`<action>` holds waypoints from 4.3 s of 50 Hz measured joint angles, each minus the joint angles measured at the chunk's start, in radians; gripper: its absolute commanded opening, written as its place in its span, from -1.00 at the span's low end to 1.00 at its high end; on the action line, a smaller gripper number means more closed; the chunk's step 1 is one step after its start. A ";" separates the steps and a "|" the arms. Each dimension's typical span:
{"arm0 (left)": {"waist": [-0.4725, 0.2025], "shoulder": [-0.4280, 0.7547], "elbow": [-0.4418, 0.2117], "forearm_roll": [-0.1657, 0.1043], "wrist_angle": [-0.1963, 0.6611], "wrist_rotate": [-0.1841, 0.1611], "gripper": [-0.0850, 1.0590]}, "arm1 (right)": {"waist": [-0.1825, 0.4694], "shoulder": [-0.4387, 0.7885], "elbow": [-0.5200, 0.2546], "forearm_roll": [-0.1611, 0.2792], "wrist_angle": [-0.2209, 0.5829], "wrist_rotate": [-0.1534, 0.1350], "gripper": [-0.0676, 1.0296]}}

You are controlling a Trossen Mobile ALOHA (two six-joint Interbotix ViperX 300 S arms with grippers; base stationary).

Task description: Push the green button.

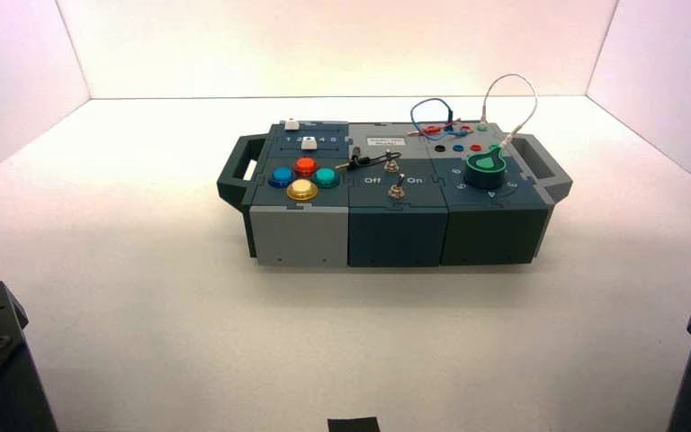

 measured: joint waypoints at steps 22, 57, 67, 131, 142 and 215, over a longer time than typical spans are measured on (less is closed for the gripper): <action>0.000 0.003 0.000 0.005 -0.008 0.011 -0.78 | 0.000 -0.048 0.006 0.000 0.011 -0.002 -0.92; 0.000 0.092 0.000 0.006 0.003 0.011 -0.78 | 0.011 0.140 -0.015 0.081 0.018 0.000 -0.92; 0.000 0.112 0.002 0.008 0.002 0.011 -0.78 | 0.135 0.235 -0.069 0.100 0.029 0.002 -0.92; -0.002 0.138 0.043 0.037 -0.026 0.011 -0.78 | 0.382 0.951 -0.502 0.135 0.077 0.000 -0.92; -0.003 0.141 0.043 0.037 -0.026 0.011 -0.78 | 0.383 0.977 -0.502 0.135 0.084 0.000 -0.92; -0.003 0.181 0.043 0.040 -0.026 0.018 -0.78 | 0.383 1.060 -0.511 0.189 0.100 0.002 -0.92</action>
